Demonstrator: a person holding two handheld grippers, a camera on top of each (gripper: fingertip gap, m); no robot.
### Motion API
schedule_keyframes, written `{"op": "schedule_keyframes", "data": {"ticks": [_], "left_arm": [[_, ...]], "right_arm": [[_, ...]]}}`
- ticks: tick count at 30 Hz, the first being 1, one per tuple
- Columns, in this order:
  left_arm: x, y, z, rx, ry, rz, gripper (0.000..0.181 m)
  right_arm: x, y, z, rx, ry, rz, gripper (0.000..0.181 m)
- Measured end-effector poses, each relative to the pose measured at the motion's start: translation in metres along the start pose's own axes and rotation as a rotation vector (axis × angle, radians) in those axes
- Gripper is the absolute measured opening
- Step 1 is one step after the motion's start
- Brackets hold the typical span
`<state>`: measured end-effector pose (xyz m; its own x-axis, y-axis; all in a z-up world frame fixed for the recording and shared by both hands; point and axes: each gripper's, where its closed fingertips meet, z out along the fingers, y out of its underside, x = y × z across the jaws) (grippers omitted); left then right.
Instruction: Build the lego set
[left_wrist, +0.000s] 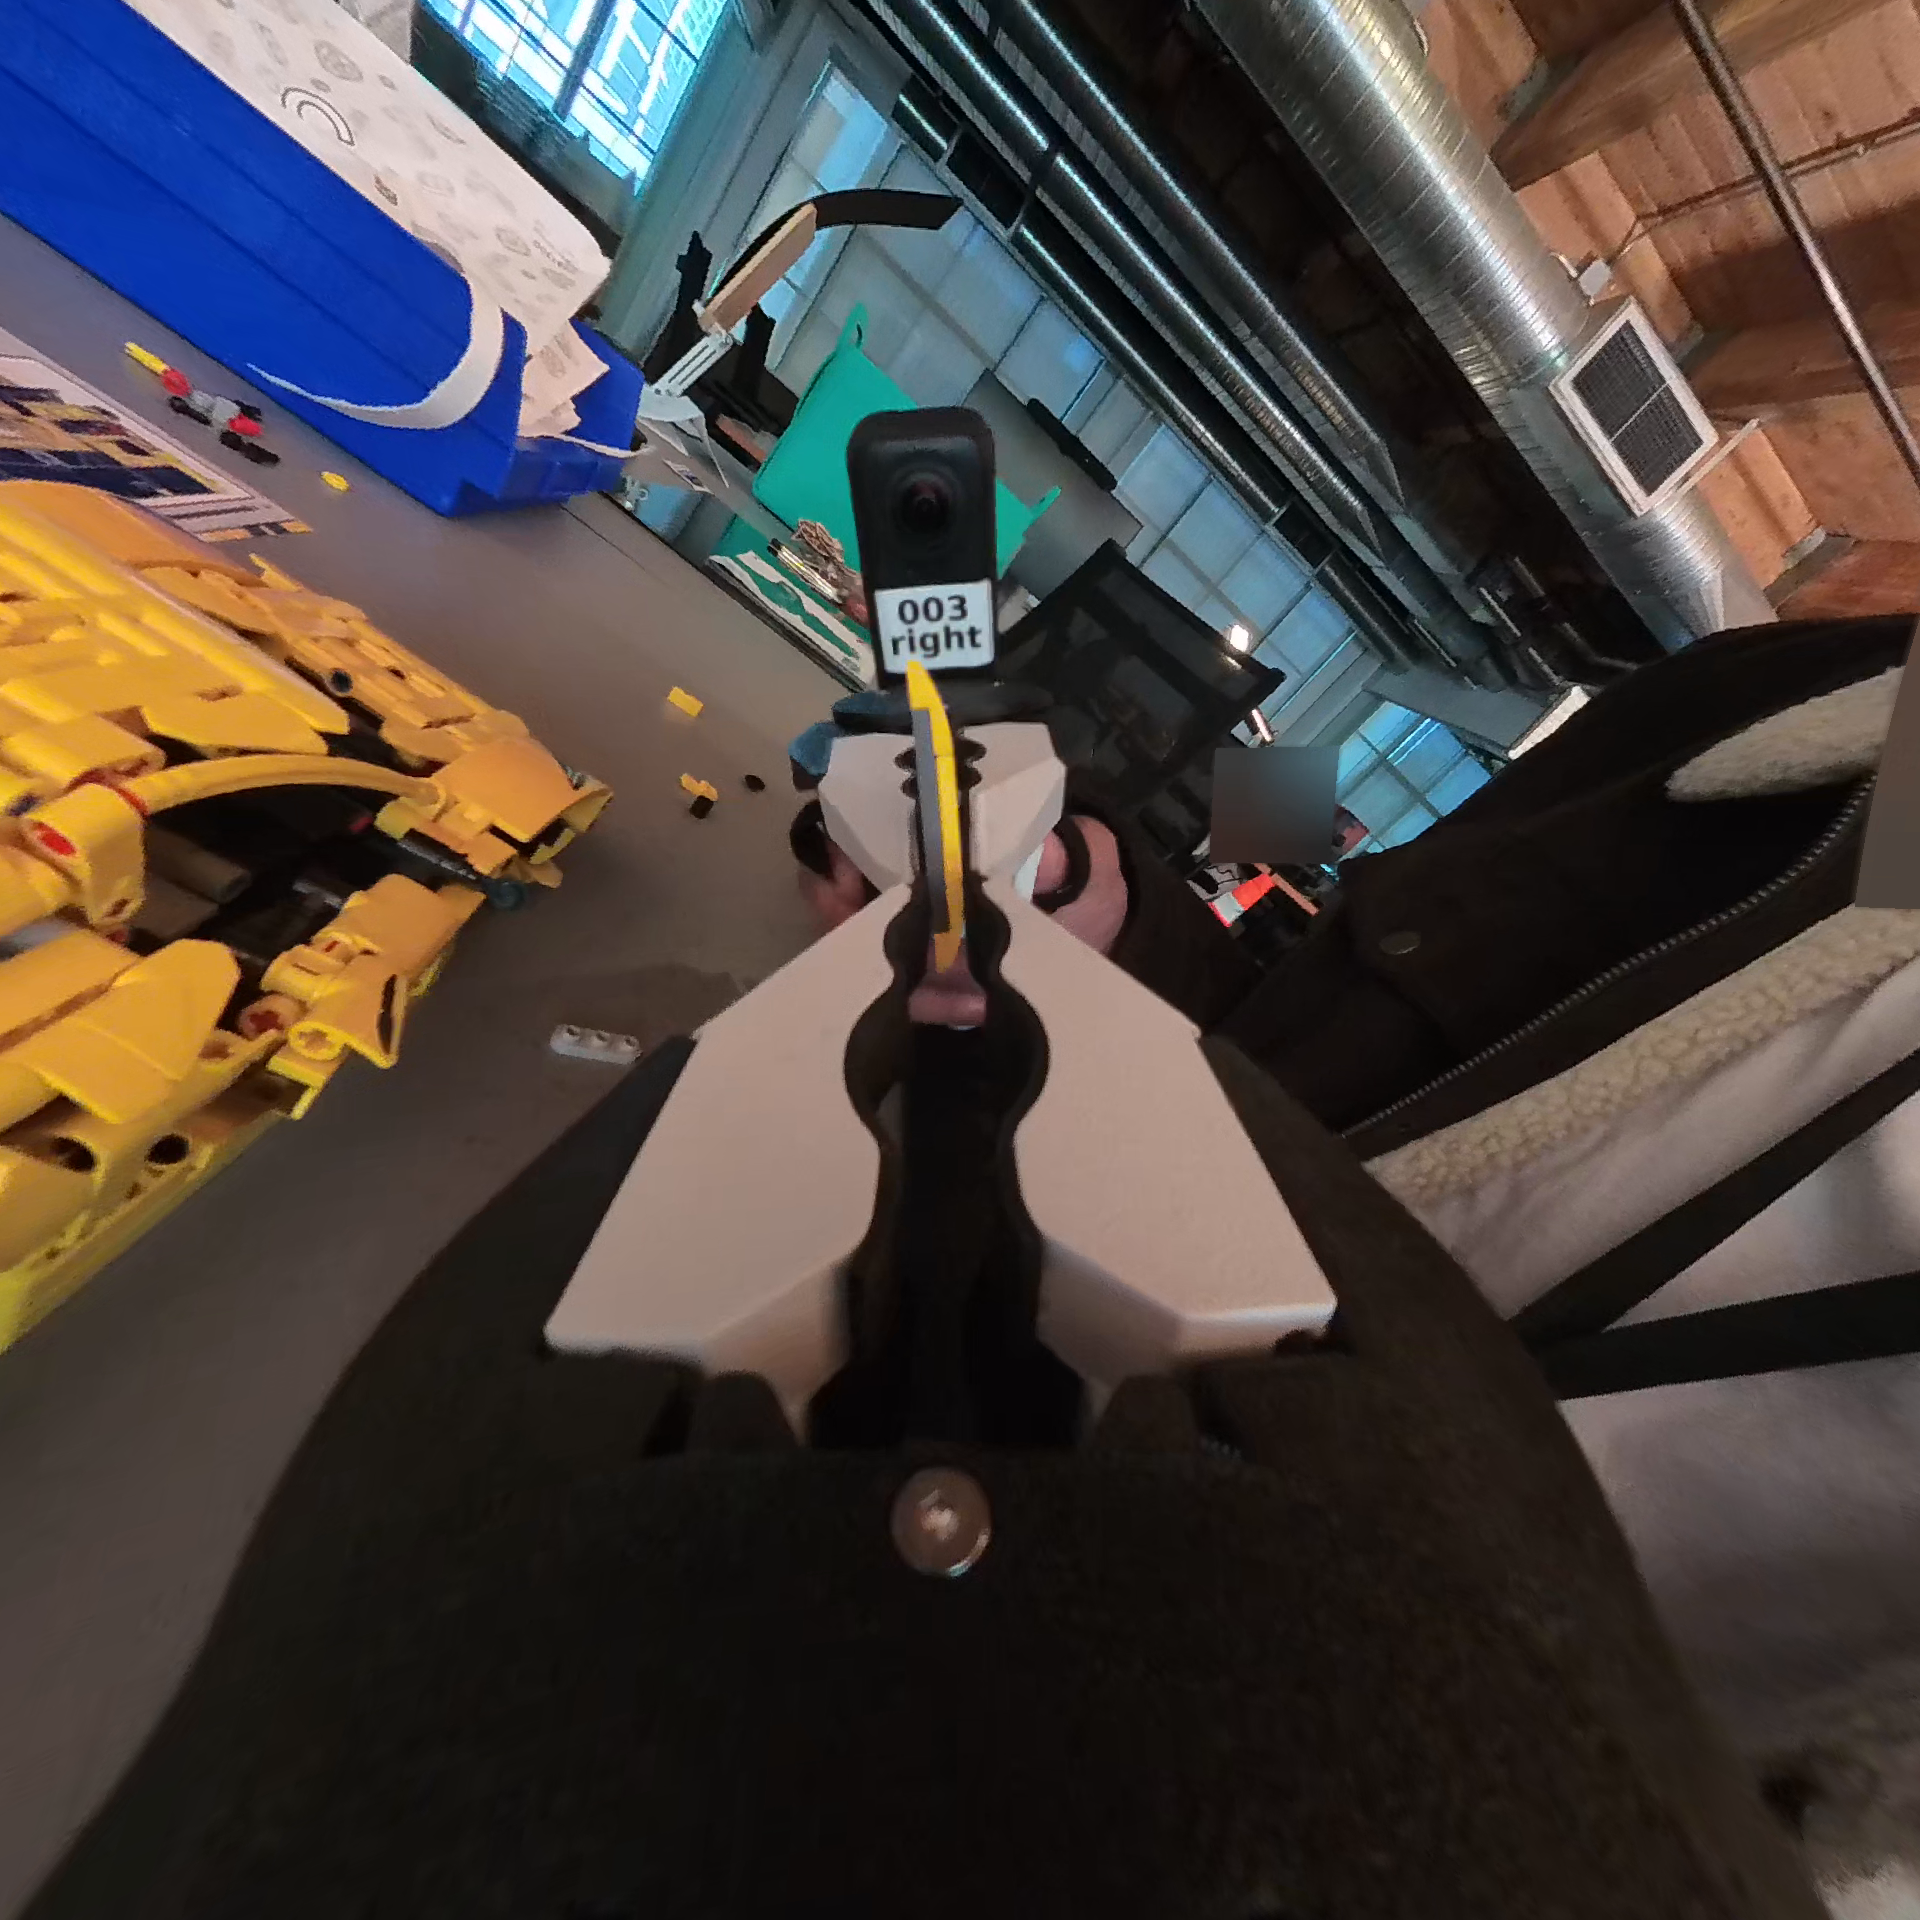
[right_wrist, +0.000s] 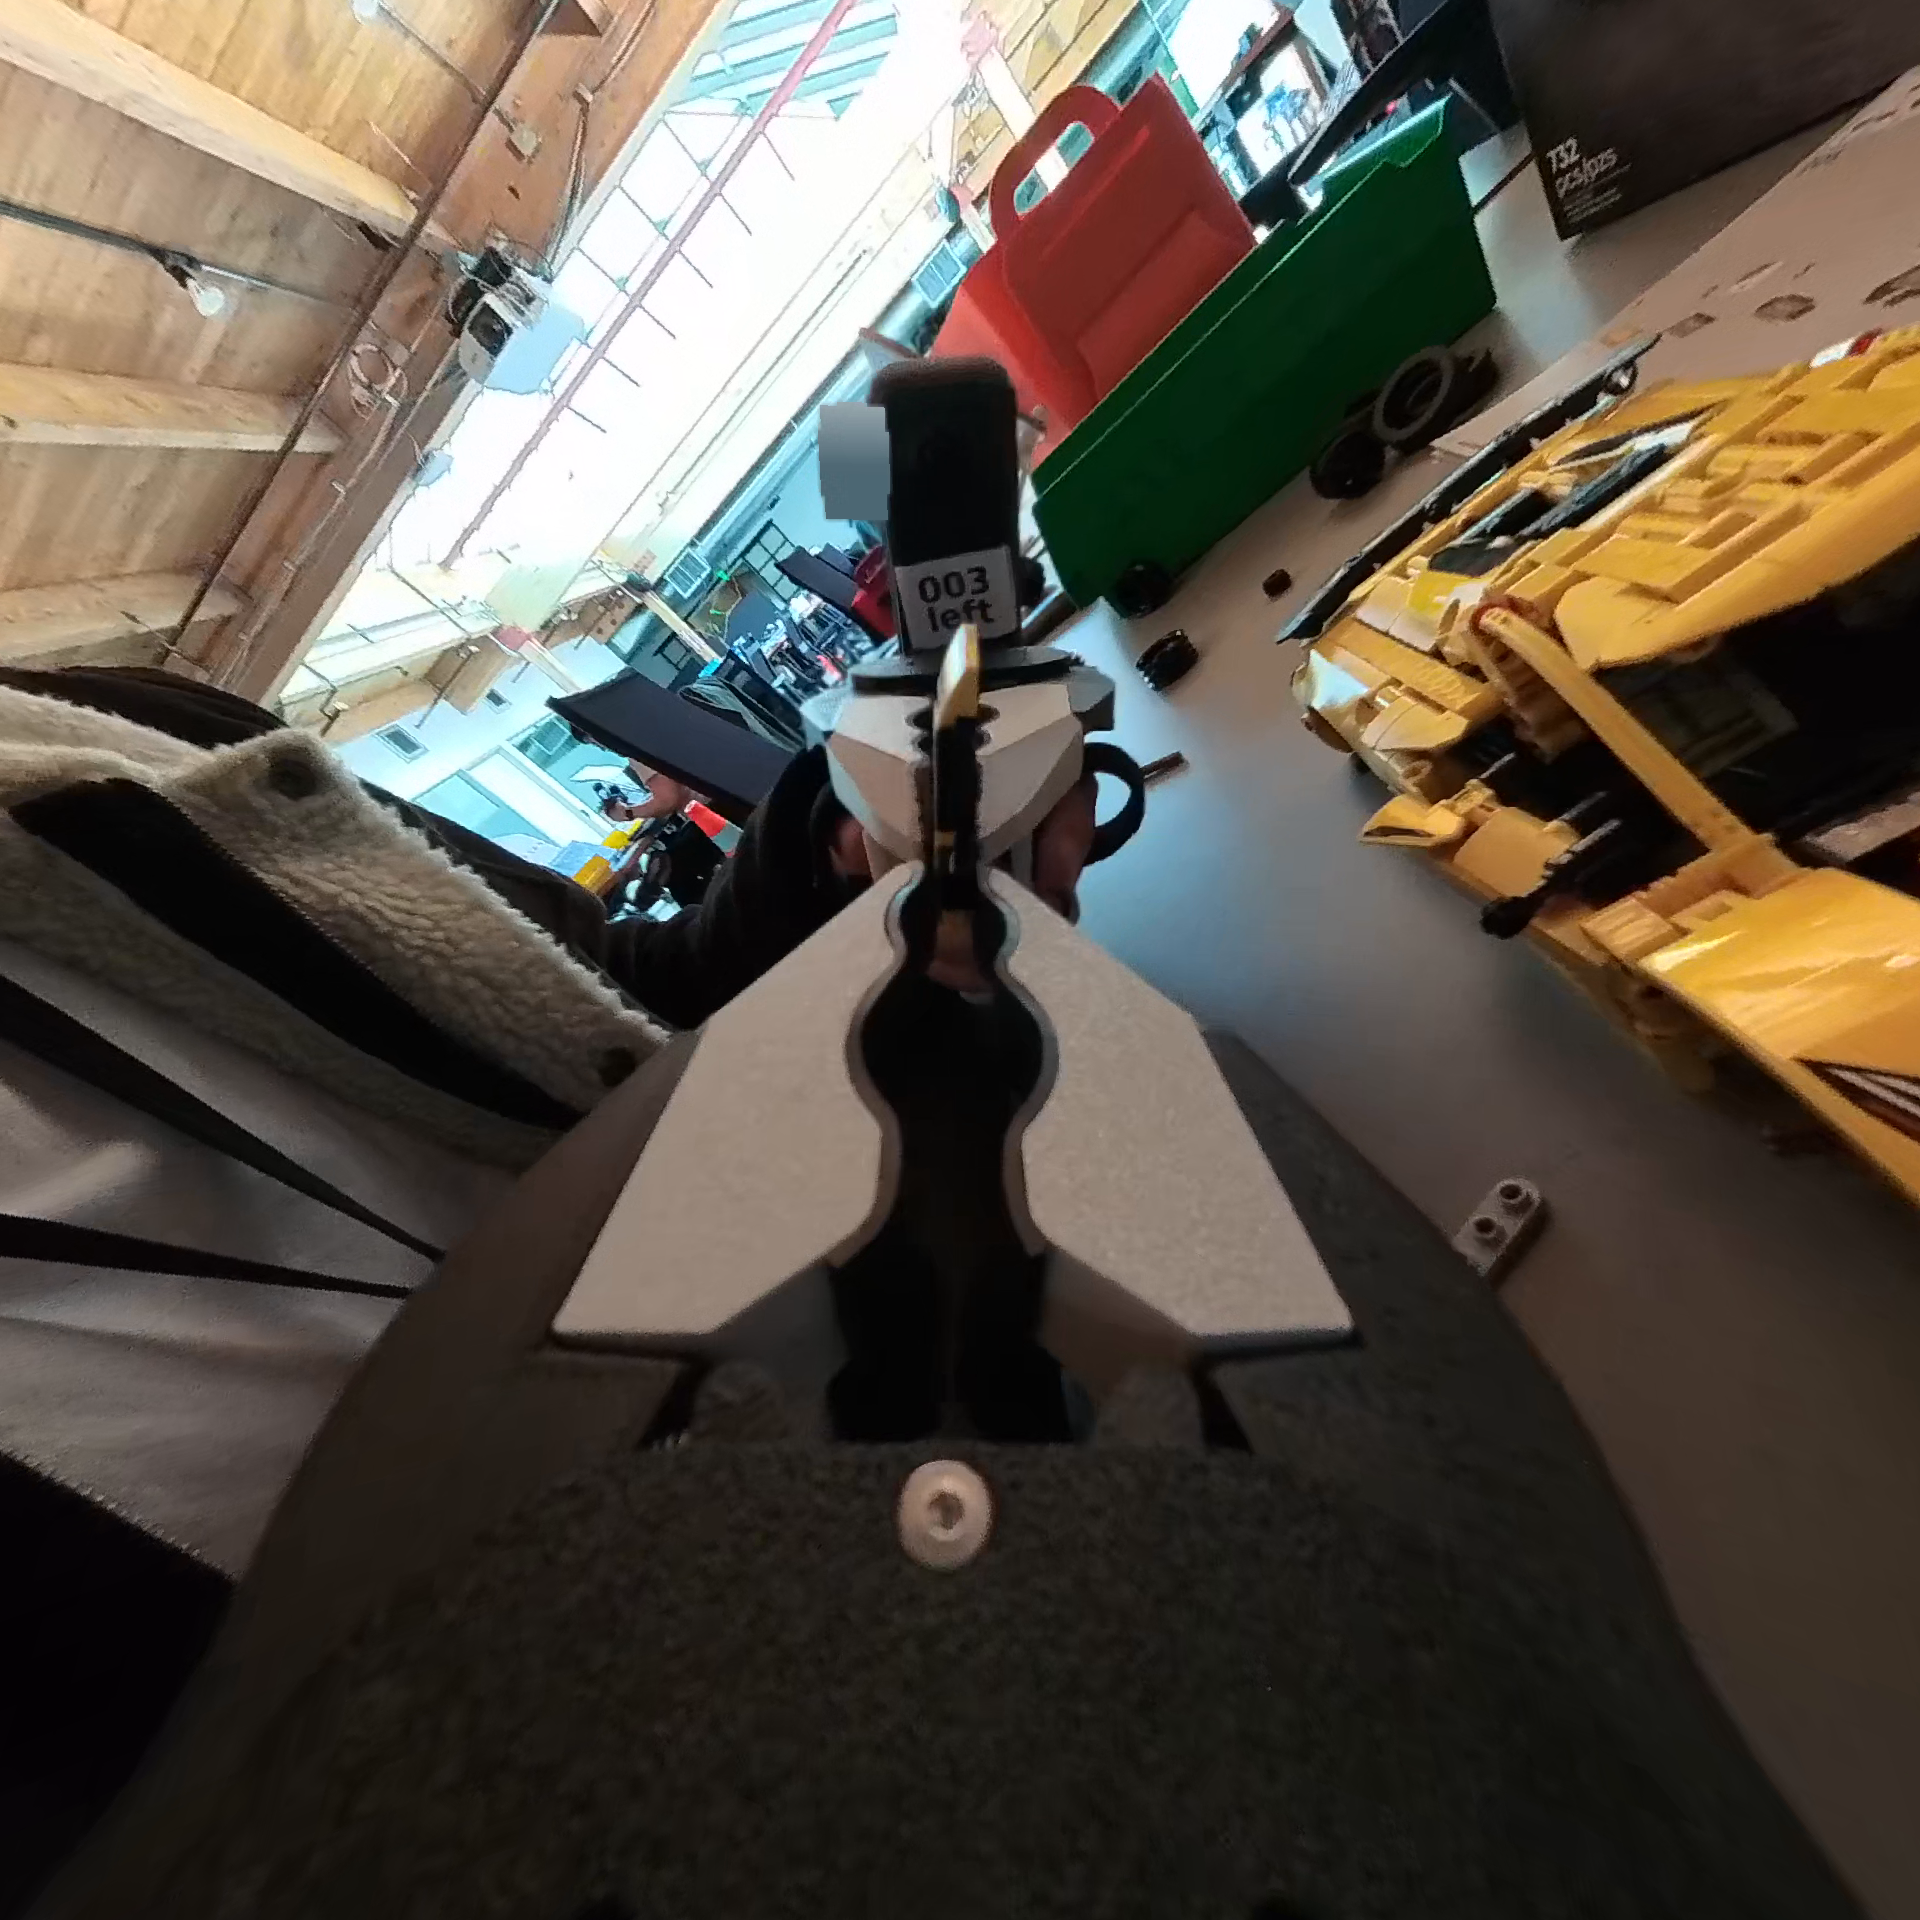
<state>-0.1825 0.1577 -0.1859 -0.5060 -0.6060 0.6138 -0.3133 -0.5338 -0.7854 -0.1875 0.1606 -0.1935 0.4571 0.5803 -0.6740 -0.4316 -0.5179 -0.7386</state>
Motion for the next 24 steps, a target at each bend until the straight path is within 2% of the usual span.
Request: {"op": "schedule_keyframes", "data": {"ticks": [10,11,13,16,22,24], "left_arm": [[-0.001,-0.005,-0.001,0.022,0.0,-0.006,0.006],[-0.001,-0.005,-0.002,0.025,0.008,-0.028,0.006],[-0.007,-0.012,-0.008,0.069,0.004,-0.076,0.006],[-0.013,-0.019,-0.016,0.122,0.01,-0.147,0.005],[-0.005,0.006,-0.002,-0.037,0.039,-0.136,0.006],[-0.001,0.014,0.002,-0.089,0.047,-0.115,0.006]], "right_arm": [[0.0,-0.004,0.002,0.045,-0.036,0.046,0.006],[0.0,-0.004,0.002,0.055,-0.067,0.078,0.007],[-0.003,-0.015,-0.005,0.117,-0.126,0.138,0.028],[0.007,-0.027,-0.02,0.187,-0.08,0.137,0.021],[0.01,-0.016,-0.006,0.113,-0.056,0.123,0.029],[0.008,-0.013,-0.006,0.094,-0.056,0.111,0.019]]}}
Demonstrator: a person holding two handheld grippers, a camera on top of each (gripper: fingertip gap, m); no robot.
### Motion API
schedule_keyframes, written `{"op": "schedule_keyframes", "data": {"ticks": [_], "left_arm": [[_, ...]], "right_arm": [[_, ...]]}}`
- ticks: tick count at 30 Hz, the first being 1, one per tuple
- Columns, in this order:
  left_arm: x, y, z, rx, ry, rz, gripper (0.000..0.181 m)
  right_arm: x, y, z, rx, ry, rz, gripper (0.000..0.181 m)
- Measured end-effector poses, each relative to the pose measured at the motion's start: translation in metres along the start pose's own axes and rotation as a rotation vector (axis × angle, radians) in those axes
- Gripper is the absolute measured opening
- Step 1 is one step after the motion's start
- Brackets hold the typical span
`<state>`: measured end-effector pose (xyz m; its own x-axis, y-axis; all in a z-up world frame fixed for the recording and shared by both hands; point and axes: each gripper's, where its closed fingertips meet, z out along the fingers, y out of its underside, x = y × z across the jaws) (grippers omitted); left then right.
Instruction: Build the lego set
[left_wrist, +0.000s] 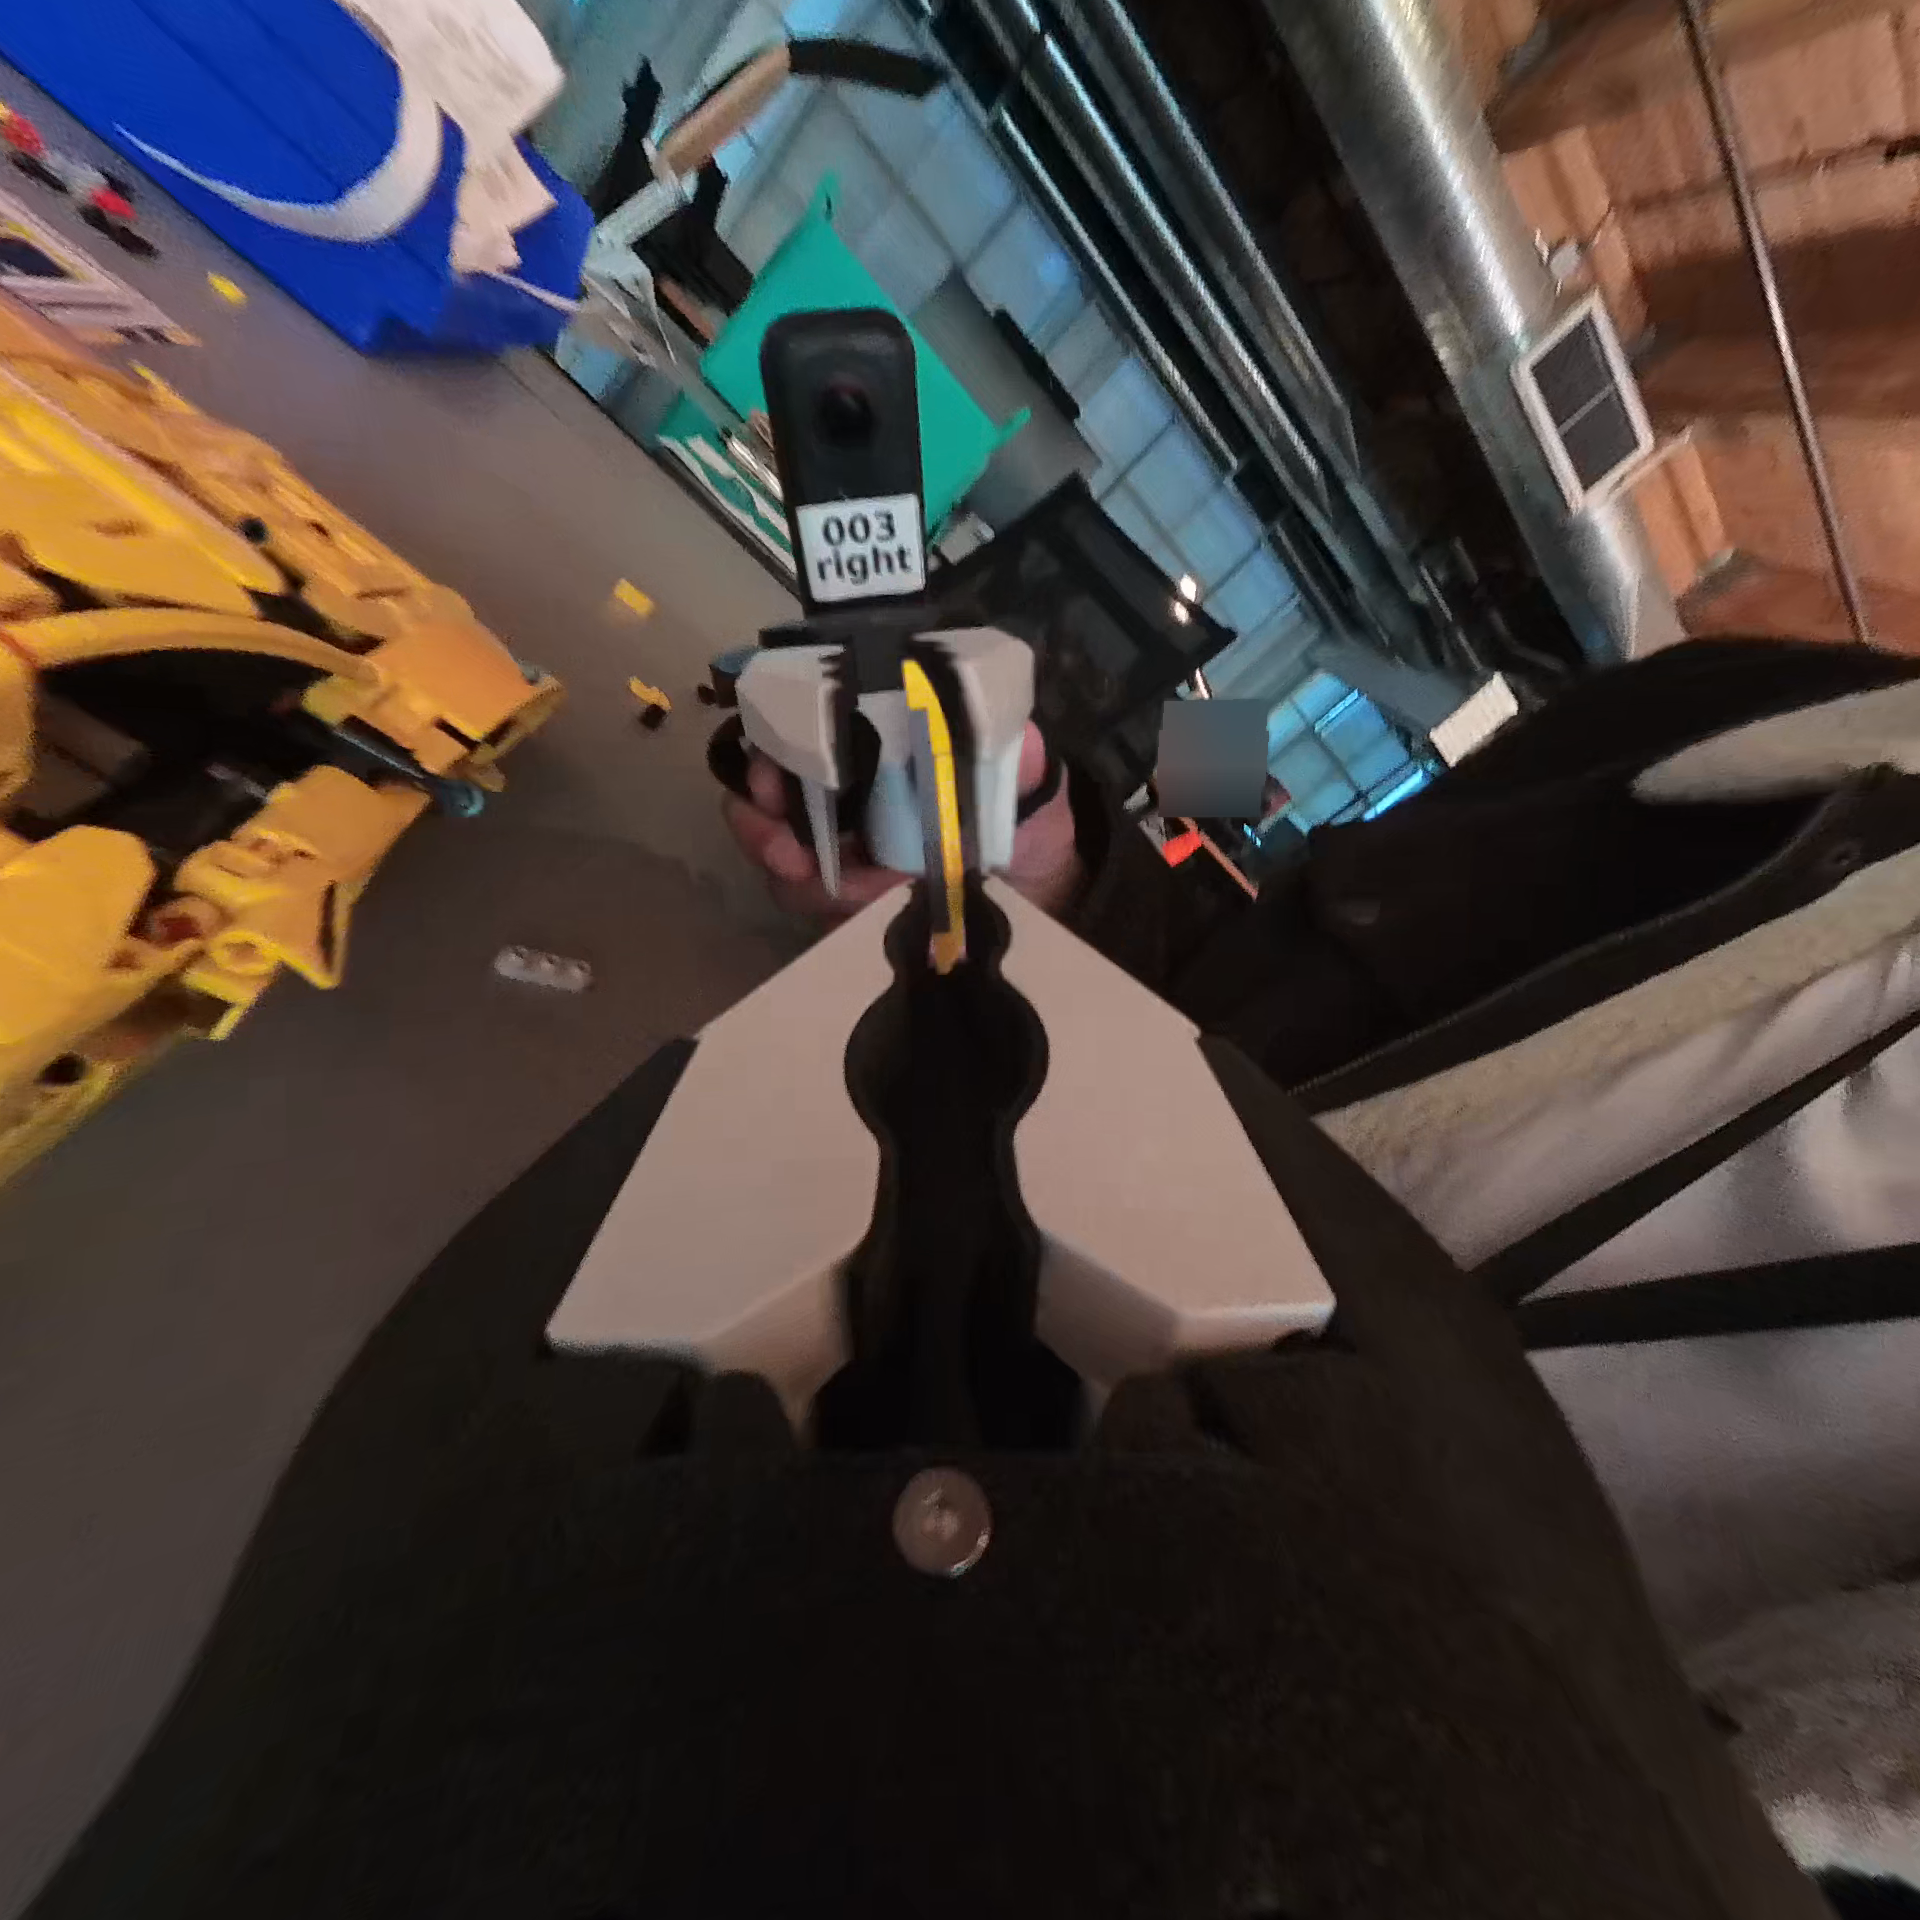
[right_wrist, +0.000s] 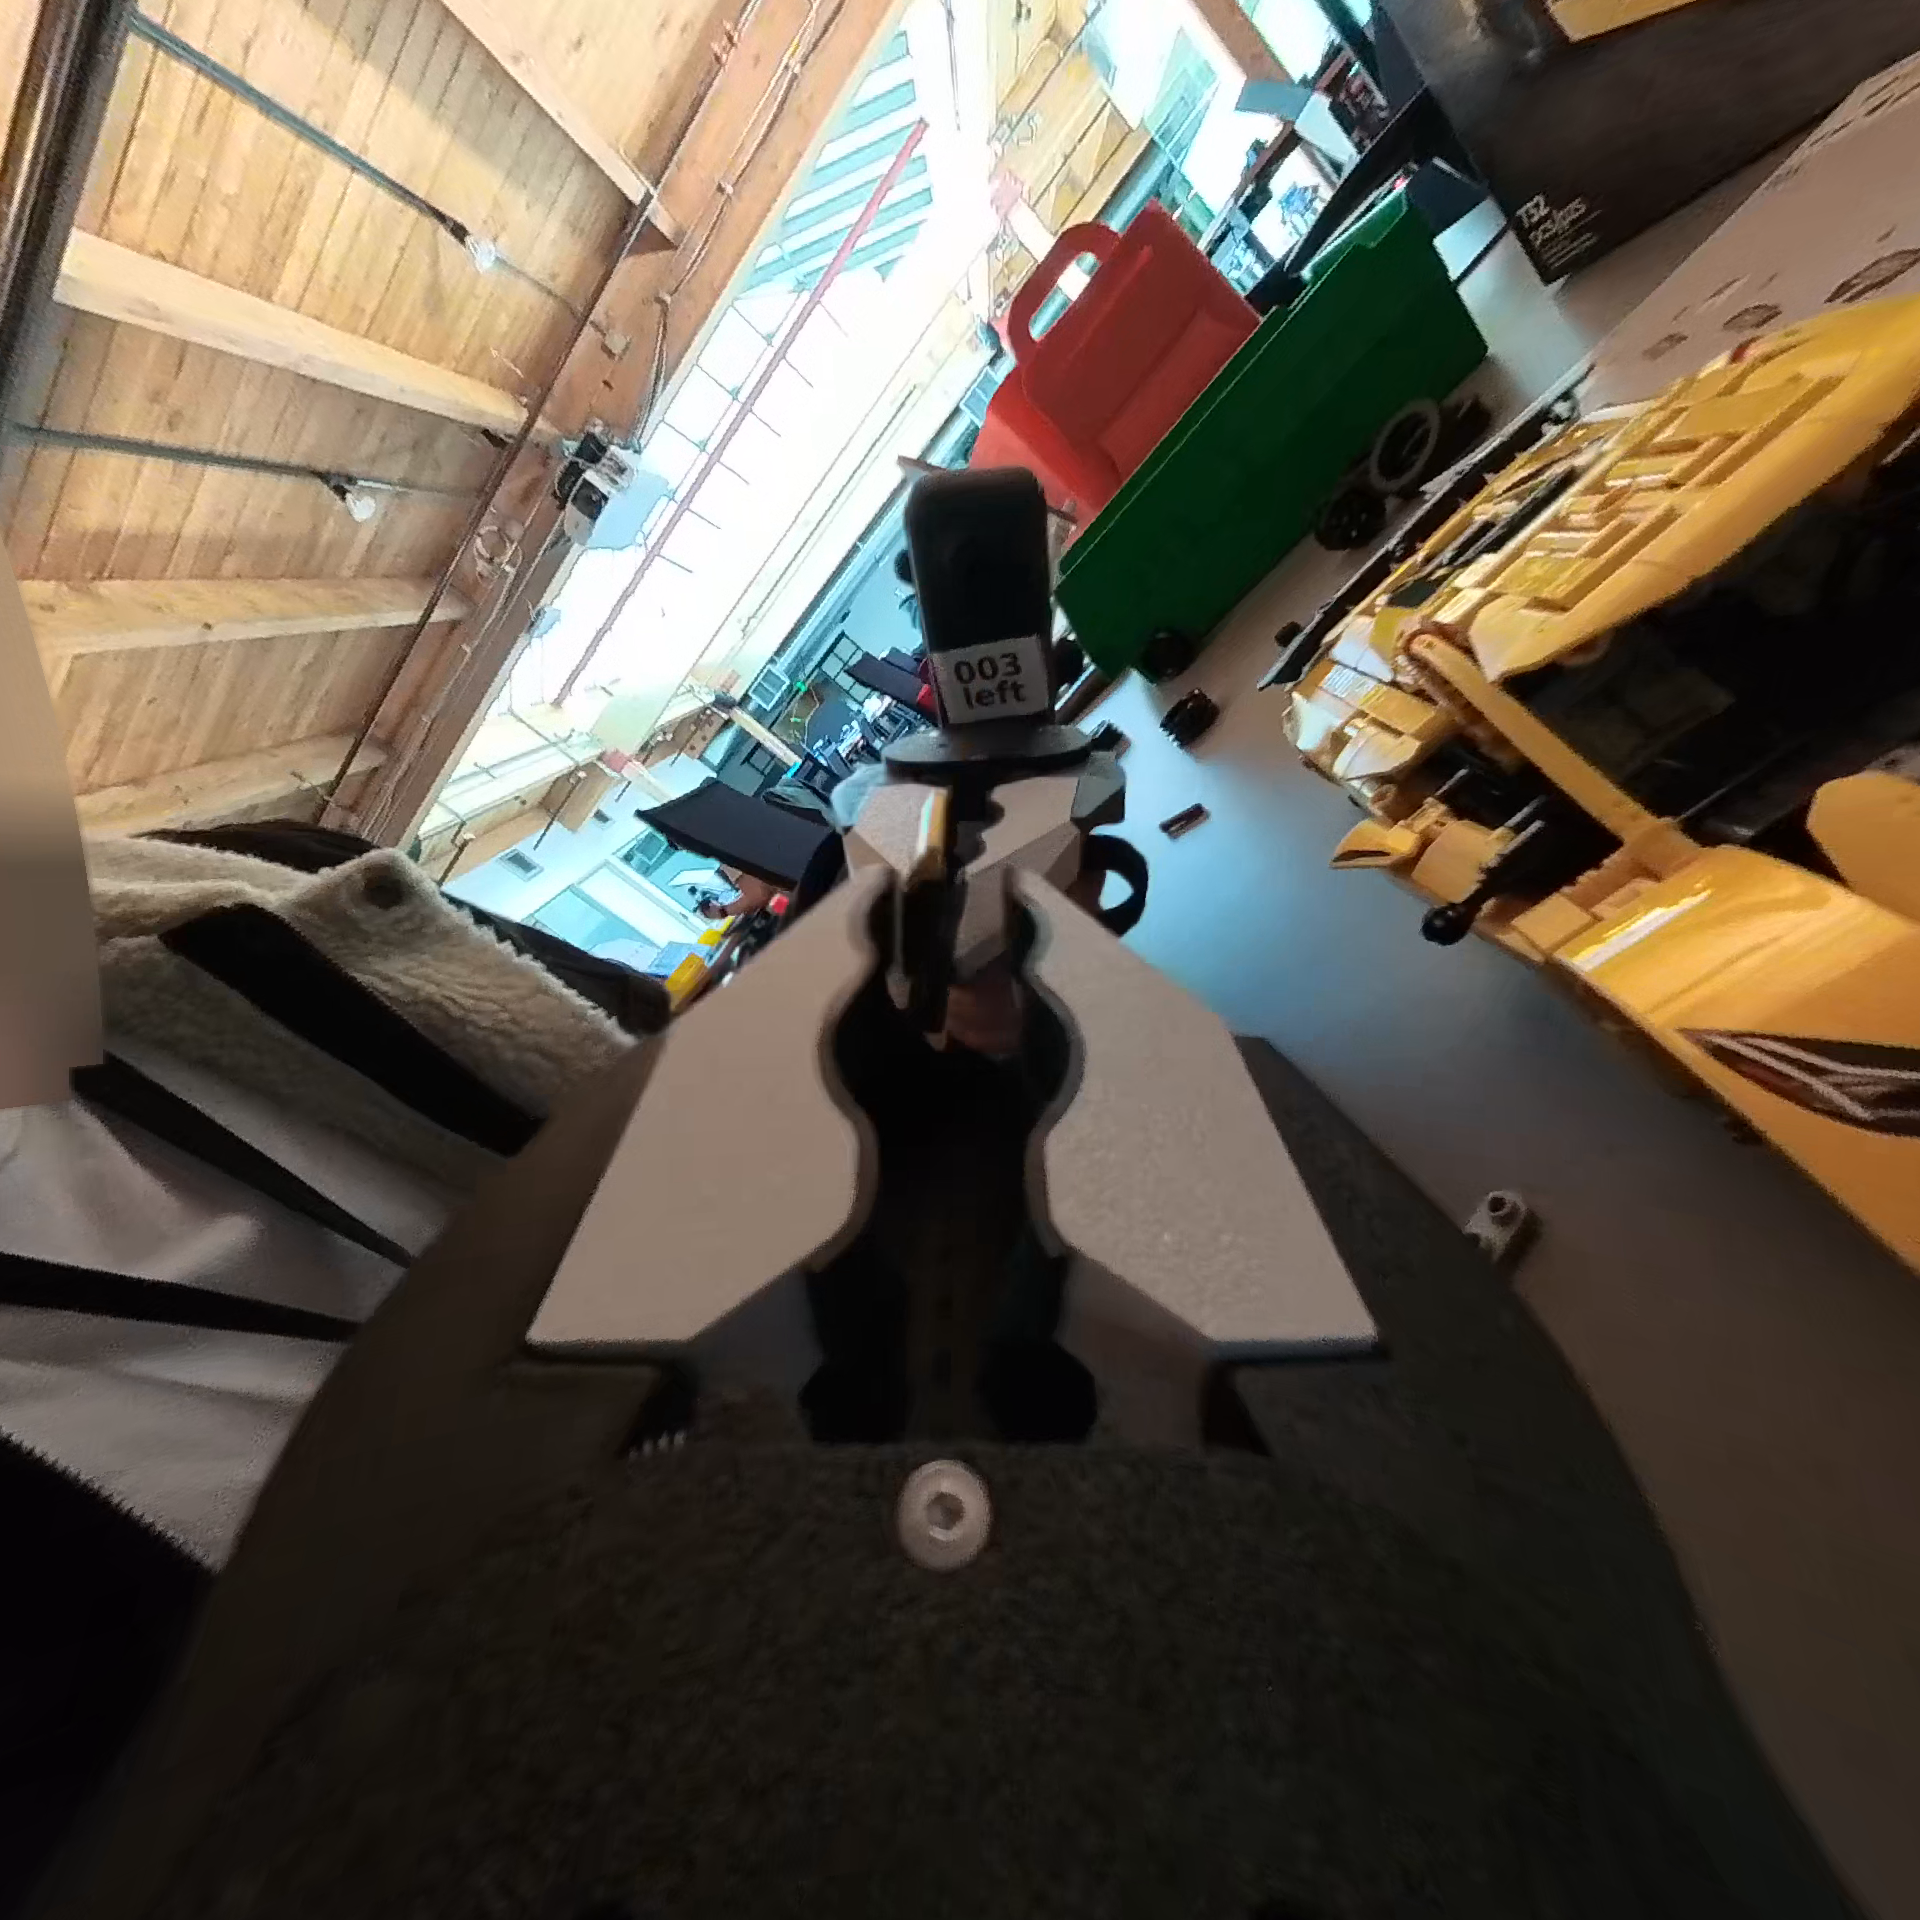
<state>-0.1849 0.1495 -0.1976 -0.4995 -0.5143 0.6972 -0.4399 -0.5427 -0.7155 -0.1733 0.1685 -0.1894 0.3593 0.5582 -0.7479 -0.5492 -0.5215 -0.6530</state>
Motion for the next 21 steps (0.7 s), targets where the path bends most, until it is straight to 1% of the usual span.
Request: {"op": "schedule_keyframes", "data": {"ticks": [1,2,4,6,9,10,12,15,19,21], "left_arm": [[-0.001,0.002,0.001,-0.011,-0.011,0.011,0.006],[-0.003,0.0,0.0,-0.006,-0.025,0.014,0.006],[-0.006,-0.011,-0.007,0.056,-0.034,0.0,0.006],[-0.007,-0.023,-0.014,0.129,-0.037,-0.006,0.005],[-0.003,-0.029,-0.016,0.167,-0.046,0.051,0.006],[-0.003,-0.032,-0.018,0.184,-0.059,0.072,0.008],[-0.003,-0.036,-0.021,0.214,-0.06,0.067,0.023],[-0.002,-0.027,-0.013,0.159,-0.034,0.043,0.025],[-0.002,-0.023,-0.008,0.135,-0.048,0.07,0.024],[0.0,-0.024,-0.009,0.139,-0.031,0.057,0.017]], "right_arm": [[-0.003,0.001,-0.001,-0.009,-0.017,-0.007,0.006],[-0.001,0.002,-0.001,-0.012,0.004,-0.009,0.006],[0.001,-0.001,-0.004,0.005,0.024,-0.013,0.006],[0.003,0.002,-0.002,-0.002,0.01,0.027,0.006],[-0.001,-0.001,-0.002,0.024,-0.017,0.028,0.005],[0.0,-0.003,-0.003,0.035,-0.012,0.029,0.005],[0.0,-0.011,-0.009,0.087,-0.028,0.052,0.005],[0.001,-0.017,-0.016,0.128,-0.038,0.081,0.005],[-0.001,-0.011,-0.01,0.081,-0.022,0.035,0.006],[-0.005,-0.007,-0.005,0.052,-0.023,0.001,0.006]]}}
